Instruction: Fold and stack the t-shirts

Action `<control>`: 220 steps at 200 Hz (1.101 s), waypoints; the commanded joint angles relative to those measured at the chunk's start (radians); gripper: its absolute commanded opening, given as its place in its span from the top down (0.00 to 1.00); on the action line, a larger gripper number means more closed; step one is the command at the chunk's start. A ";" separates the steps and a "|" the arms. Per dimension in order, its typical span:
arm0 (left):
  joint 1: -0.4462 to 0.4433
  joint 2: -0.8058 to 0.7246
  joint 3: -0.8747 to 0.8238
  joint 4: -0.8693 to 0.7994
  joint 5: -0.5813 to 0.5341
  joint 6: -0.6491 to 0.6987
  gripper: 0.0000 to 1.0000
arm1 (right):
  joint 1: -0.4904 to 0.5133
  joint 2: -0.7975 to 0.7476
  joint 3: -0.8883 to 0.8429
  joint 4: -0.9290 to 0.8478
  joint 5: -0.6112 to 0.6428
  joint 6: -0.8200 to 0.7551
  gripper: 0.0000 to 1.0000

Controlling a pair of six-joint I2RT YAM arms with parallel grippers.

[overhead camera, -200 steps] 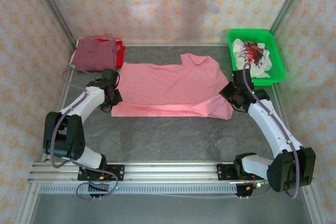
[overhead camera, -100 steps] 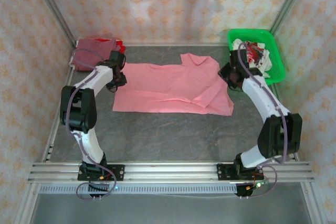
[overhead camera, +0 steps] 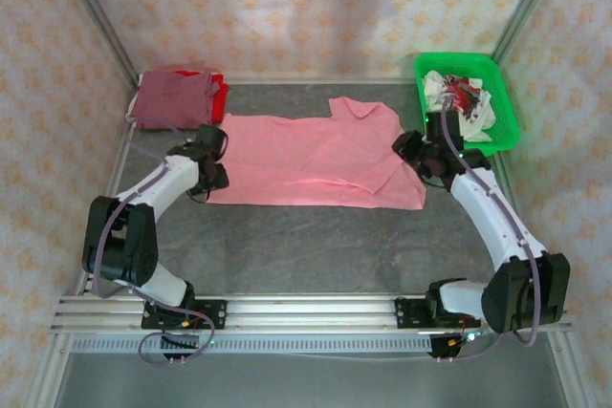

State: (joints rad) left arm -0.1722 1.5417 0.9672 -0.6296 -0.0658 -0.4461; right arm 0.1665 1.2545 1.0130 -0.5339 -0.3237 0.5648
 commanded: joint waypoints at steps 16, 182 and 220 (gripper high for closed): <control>-0.044 -0.025 -0.041 0.043 -0.002 -0.022 0.51 | 0.035 0.054 -0.136 0.052 -0.088 0.048 0.55; -0.210 -0.199 -0.167 0.124 -0.021 -0.055 0.50 | 0.091 0.320 -0.226 0.400 -0.081 0.221 0.54; -0.210 -0.205 -0.183 0.122 -0.030 -0.057 0.50 | 0.097 0.348 -0.218 0.449 -0.055 0.249 0.73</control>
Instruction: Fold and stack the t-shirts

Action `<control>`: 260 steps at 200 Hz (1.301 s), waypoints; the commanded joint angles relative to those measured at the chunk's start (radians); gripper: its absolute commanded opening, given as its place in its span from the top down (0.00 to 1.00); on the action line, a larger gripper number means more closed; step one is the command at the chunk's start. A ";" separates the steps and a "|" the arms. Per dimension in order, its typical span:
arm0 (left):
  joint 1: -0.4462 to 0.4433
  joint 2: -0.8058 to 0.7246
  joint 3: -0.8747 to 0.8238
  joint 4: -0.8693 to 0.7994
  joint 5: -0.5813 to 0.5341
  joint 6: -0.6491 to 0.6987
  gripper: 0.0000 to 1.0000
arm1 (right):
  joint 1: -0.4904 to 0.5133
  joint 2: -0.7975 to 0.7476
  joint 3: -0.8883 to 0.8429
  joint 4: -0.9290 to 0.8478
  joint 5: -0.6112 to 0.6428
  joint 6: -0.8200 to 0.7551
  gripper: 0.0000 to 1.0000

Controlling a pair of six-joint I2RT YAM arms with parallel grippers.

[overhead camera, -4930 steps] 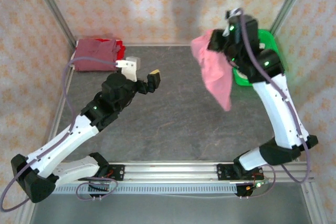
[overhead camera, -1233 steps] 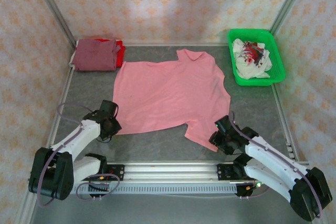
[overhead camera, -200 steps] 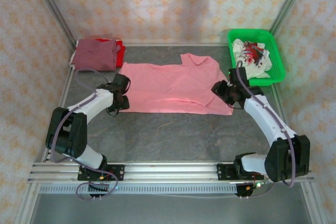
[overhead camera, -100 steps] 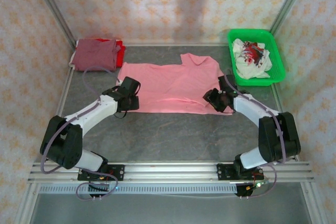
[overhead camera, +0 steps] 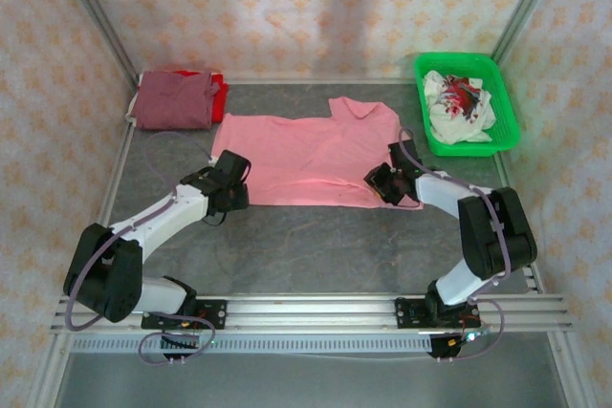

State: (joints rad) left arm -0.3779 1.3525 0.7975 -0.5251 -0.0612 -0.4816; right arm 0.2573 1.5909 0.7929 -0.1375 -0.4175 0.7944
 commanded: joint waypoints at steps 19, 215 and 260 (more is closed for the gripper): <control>-0.004 -0.022 -0.022 0.023 -0.039 -0.029 0.50 | 0.007 0.012 0.014 0.061 0.061 0.019 0.87; -0.004 0.033 -0.037 0.064 -0.082 -0.038 0.50 | 0.015 0.302 0.550 -0.237 0.124 -0.188 0.76; -0.004 0.047 -0.047 0.083 -0.086 -0.042 0.50 | 0.021 0.244 0.592 -0.295 0.173 -0.228 0.66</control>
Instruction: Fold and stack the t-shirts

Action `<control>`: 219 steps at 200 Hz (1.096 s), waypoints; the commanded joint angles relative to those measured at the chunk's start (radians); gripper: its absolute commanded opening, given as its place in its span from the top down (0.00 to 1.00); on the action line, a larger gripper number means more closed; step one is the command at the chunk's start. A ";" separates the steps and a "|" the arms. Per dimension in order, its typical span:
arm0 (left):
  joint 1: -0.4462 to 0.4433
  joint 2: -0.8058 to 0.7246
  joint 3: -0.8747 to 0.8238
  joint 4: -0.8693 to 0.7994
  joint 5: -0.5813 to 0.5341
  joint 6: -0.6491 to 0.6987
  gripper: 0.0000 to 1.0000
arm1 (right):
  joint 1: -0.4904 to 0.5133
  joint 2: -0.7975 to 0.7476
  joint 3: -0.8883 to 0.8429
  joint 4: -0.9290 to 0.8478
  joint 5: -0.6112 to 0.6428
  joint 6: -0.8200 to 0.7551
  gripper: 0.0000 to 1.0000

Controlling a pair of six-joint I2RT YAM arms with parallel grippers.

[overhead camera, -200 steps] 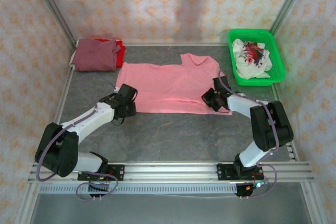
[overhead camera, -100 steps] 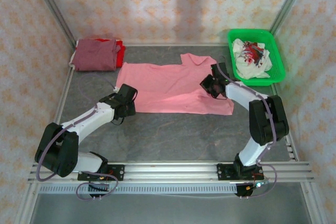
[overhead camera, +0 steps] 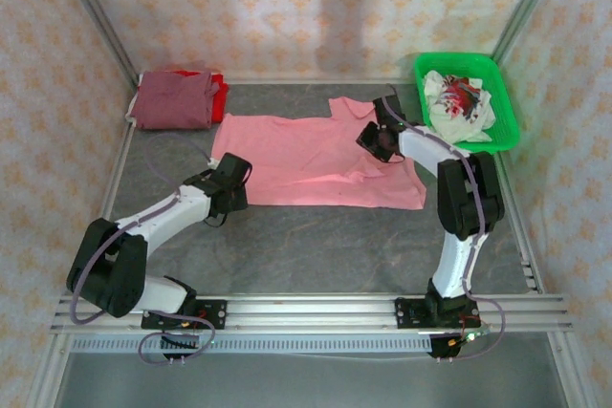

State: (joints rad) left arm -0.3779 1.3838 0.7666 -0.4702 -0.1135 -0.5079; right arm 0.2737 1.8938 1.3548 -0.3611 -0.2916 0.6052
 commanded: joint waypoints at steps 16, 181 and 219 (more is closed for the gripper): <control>-0.004 0.027 -0.006 0.027 -0.029 -0.015 0.50 | 0.005 -0.116 0.000 -0.074 0.056 -0.042 0.65; -0.004 0.088 0.096 0.015 0.012 0.017 0.50 | -0.087 -0.189 -0.396 0.245 -0.109 0.169 0.65; -0.004 0.060 0.064 0.016 -0.009 0.012 0.50 | -0.090 -0.130 -0.386 0.302 -0.109 0.190 0.73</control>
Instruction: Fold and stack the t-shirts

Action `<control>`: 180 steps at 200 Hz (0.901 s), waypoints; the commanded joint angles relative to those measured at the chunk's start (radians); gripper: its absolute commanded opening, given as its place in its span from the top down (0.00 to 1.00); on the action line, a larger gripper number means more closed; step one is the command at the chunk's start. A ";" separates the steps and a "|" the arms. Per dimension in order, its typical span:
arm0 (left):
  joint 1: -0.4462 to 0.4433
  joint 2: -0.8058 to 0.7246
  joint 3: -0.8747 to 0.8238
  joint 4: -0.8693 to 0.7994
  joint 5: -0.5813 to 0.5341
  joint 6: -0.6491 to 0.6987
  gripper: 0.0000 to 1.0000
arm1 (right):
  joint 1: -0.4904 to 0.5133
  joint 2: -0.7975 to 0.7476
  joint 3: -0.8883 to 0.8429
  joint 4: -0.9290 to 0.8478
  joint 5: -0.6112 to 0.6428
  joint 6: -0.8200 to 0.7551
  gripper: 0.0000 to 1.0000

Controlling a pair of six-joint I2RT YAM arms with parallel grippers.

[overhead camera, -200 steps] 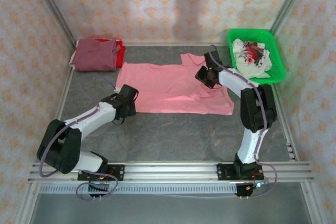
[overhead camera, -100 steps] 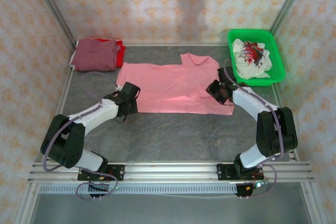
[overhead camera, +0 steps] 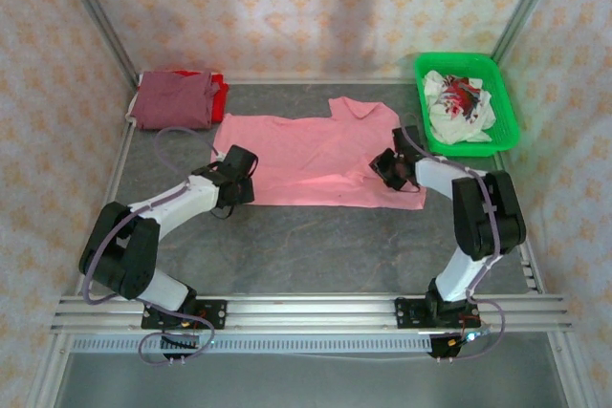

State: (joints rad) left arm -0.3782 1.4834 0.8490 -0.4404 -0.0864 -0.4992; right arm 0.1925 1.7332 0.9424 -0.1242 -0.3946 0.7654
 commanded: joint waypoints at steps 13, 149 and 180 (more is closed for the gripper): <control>-0.004 -0.038 -0.019 -0.017 -0.034 0.003 0.50 | -0.009 0.044 0.036 0.071 -0.009 0.035 0.84; -0.004 0.000 0.000 -0.001 -0.039 0.008 0.51 | -0.001 0.126 0.274 -0.073 0.055 -0.111 1.00; -0.004 0.010 0.003 0.000 -0.036 0.009 0.50 | 0.019 0.165 0.383 -0.153 0.050 -0.191 0.99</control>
State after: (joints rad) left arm -0.3782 1.4773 0.8425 -0.4400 -0.0883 -0.4988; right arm 0.1921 1.8660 1.2316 -0.1844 -0.3737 0.6682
